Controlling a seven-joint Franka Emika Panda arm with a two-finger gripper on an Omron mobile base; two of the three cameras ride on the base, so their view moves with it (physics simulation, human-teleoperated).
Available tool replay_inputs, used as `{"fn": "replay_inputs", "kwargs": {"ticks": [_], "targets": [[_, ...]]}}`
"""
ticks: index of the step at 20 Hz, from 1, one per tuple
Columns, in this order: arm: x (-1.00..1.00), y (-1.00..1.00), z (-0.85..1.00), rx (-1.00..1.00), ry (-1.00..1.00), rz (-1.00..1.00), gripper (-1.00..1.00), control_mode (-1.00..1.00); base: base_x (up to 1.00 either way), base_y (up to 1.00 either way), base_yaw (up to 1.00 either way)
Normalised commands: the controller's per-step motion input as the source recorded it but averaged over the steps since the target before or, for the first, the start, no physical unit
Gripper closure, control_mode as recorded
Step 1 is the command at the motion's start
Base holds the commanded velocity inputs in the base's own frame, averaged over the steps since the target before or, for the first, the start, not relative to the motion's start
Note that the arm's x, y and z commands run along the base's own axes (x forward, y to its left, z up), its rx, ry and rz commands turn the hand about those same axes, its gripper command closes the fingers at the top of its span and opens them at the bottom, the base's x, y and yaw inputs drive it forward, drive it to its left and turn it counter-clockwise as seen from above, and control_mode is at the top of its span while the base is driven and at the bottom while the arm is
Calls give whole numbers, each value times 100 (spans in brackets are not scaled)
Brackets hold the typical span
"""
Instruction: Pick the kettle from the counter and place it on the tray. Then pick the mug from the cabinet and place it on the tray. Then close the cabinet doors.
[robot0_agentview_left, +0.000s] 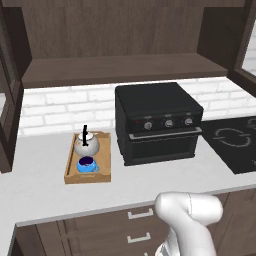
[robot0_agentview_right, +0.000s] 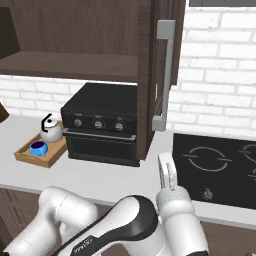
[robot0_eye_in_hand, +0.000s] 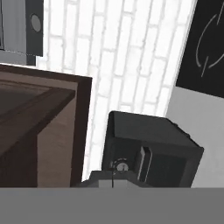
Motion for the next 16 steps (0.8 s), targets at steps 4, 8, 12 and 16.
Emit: {"fn": "replay_inputs", "kwargs": {"ticks": [4,8,12,16], "targets": [[1,-72,1,13,-4,0,100,-100,0,0,0],[14,-65,21,16,-8,0,100,-100,0,0,0],[24,-12,41,10,-20,6,100,-100,0,0,0],[37,2,65,8,-22,12,100,-100,0,0,0]]}}
